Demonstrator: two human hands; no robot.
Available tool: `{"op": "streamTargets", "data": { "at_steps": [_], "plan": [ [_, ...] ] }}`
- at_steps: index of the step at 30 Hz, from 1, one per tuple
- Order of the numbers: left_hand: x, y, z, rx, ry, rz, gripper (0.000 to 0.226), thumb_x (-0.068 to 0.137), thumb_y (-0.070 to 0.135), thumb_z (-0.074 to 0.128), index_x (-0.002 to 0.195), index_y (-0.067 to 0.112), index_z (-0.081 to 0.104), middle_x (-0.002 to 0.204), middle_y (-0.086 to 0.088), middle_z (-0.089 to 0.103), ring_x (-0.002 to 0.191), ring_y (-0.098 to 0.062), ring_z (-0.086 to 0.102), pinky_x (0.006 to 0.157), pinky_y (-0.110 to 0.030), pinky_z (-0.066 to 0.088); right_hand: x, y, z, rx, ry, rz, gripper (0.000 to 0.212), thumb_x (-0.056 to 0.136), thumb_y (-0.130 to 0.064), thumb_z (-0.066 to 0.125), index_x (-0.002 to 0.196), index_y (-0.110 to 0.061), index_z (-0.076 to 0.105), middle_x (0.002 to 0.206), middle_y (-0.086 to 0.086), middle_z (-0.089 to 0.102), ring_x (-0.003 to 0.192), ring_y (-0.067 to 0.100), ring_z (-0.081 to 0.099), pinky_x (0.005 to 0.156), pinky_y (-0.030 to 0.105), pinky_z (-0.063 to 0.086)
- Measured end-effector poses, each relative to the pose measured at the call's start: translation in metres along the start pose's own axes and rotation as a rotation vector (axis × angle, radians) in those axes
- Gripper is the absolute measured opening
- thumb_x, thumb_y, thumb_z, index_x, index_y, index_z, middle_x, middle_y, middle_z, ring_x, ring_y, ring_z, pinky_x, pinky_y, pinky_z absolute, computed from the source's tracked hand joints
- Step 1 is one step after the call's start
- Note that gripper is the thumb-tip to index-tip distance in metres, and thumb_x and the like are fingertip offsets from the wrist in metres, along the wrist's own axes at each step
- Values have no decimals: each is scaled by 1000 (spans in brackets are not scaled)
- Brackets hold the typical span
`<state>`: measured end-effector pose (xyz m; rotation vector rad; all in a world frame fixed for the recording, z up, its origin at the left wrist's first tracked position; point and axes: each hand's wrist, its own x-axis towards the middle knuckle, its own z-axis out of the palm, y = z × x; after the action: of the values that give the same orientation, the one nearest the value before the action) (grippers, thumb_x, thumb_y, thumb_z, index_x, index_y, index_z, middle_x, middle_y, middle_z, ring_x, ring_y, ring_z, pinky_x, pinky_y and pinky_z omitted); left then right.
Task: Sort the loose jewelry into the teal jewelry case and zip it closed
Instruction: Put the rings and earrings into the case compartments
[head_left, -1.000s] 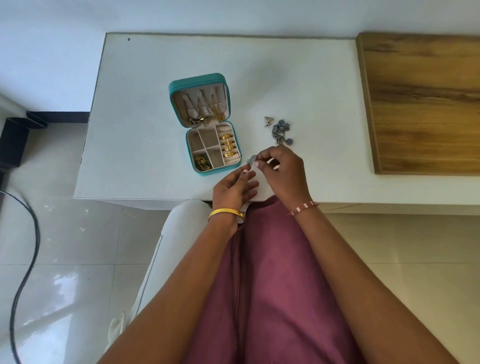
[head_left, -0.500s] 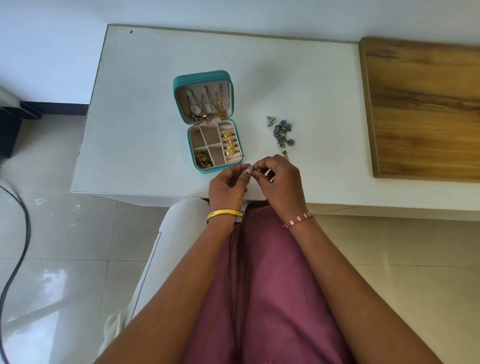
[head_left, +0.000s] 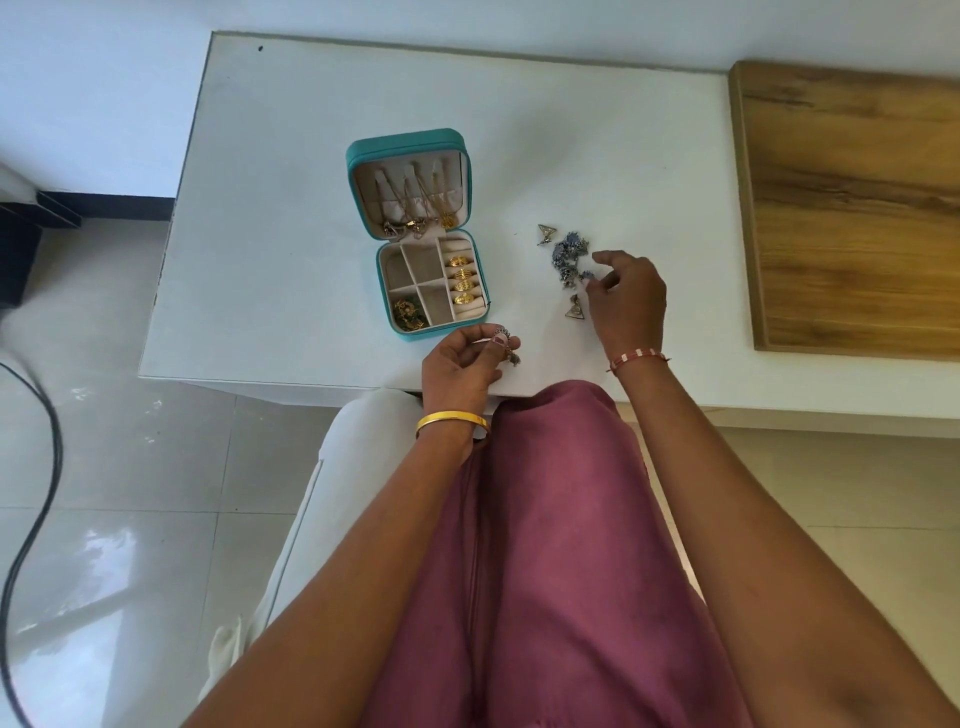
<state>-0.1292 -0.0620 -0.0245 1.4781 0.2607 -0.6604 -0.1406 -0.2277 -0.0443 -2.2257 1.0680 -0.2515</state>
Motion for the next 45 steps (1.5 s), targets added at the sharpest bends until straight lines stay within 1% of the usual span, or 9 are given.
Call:
{"op": "streamTargets", "data": {
  "at_steps": [4, 10, 20, 24, 27, 31, 33, 38, 45],
  "plan": [
    [2, 0, -1, -11, 1, -14, 17, 86, 2, 57, 81, 19, 59, 75, 4, 69, 75, -7, 65, 70, -21, 51, 3, -1, 3, -87, -34, -35, 23, 87, -8, 56, 108, -10, 66, 107, 19, 55, 96, 30, 58, 75, 26, 39],
    [2, 0, -1, -7, 4, -26, 15, 85, 1, 57, 85, 16, 59, 80, 1, 65, 76, -11, 63, 70, -20, 51, 0, 2, 4, -73, -12, -61, 10, 84, -7, 60, 92, -4, 66, 102, 20, 56, 88, 33, 59, 73, 32, 44],
    [1, 1, 0, -27, 46, -64, 26, 85, -1, 57, 112, 1, 61, 91, -3, 65, 69, -4, 63, 67, -16, 52, -14, -12, -3, 258, 17, -94, 6, 79, 0, 63, 84, -2, 65, 84, 5, 66, 62, 8, 55, 53, 4, 39],
    [1, 5, 0, -66, 70, -82, 29, 85, 1, 58, 114, 0, 60, 94, -6, 65, 69, -5, 63, 77, -22, 51, -20, -22, -7, 389, -16, -58, 10, 78, 0, 64, 86, -4, 69, 82, 5, 68, 63, -2, 58, 68, 28, 55],
    [-3, 8, -2, -63, 82, -55, 30, 85, -1, 58, 114, -1, 60, 89, -7, 67, 66, -5, 63, 75, -21, 49, -30, -32, -15, 482, -86, -35, 13, 78, 2, 65, 90, -2, 70, 80, 6, 66, 70, 14, 61, 74, 35, 56],
    [-8, 12, -8, -76, 70, -4, 29, 84, -1, 59, 113, -1, 61, 80, -3, 69, 59, 2, 63, 64, -10, 50, -44, -47, -24, 523, -182, -61, 14, 81, 1, 63, 94, -1, 70, 74, 4, 64, 62, 8, 59, 64, 24, 56],
    [-11, 14, -13, -83, 67, 20, 26, 83, 0, 60, 110, 1, 63, 64, 10, 70, 66, -3, 63, 69, -14, 50, -49, -54, -28, 527, -226, -67, 13, 81, 0, 63, 93, -1, 70, 73, 5, 65, 60, 9, 59, 65, 24, 56],
    [-18, 23, -28, -165, 69, 47, 17, 82, -4, 60, 87, 12, 65, 58, 9, 69, 72, -18, 58, 78, -30, 50, -63, -70, -36, 536, -325, -85, 13, 82, 1, 62, 93, -1, 69, 69, 3, 64, 56, 8, 58, 59, 18, 54],
    [-16, 34, -50, -230, 80, 80, 19, 84, -3, 57, 84, 15, 63, 59, 9, 69, 61, -8, 63, 68, -22, 52, -73, -94, -36, 556, -388, -102, 17, 84, 4, 57, 96, -1, 69, 66, 4, 63, 48, 1, 55, 56, 15, 52]
  ]
}}
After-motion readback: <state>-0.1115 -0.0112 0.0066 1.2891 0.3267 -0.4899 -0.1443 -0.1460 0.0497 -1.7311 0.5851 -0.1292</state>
